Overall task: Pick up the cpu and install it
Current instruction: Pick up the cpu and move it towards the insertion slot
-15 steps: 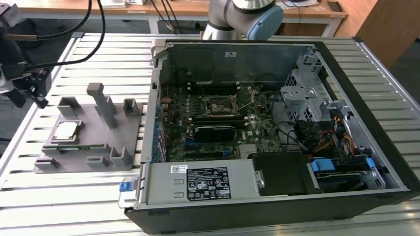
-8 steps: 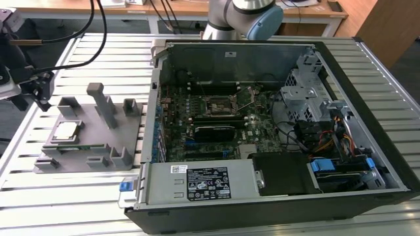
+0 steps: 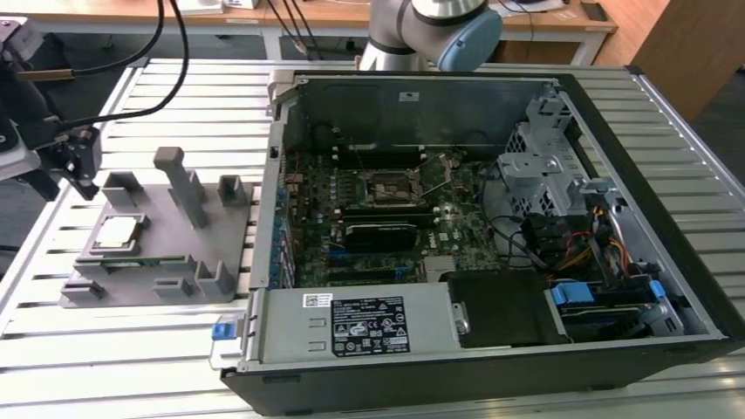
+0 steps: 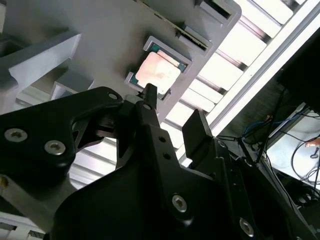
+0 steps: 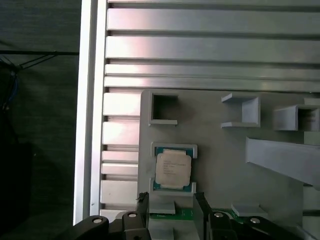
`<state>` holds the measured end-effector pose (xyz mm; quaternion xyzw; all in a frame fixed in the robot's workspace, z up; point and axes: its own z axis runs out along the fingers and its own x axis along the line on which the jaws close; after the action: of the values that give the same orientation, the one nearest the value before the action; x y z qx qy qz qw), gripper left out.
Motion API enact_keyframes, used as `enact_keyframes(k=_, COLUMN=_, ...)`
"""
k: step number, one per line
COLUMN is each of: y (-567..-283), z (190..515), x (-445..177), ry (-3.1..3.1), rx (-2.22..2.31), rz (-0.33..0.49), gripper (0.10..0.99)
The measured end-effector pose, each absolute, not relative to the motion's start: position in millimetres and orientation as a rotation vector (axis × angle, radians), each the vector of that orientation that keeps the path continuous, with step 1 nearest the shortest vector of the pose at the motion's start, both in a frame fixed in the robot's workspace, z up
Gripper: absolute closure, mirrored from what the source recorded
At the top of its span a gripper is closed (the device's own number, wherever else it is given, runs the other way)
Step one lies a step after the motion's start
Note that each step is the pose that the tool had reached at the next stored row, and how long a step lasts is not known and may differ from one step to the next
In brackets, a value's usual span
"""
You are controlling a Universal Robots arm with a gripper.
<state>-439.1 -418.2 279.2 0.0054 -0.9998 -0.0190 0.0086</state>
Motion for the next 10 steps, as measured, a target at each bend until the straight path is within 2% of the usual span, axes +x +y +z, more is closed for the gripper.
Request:
enact_keyframes(k=6, y=-418.2, z=271.6, x=-438.2, ry=-3.123, rx=0.017, rz=-0.097, gripper=0.596)
enact_keyframes(k=7, y=-418.1, z=269.8, x=-438.0, ry=-3.123, rx=0.017, rz=-0.099, gripper=0.541)
enact_keyframes(k=8, y=-418.1, z=268.0, x=-437.9, ry=-3.123, rx=0.017, rz=-0.099, gripper=0.541)
enact_keyframes(k=10, y=-418.2, z=264.2, x=-437.7, ry=-3.123, rx=0.017, rz=-0.099, gripper=0.42)
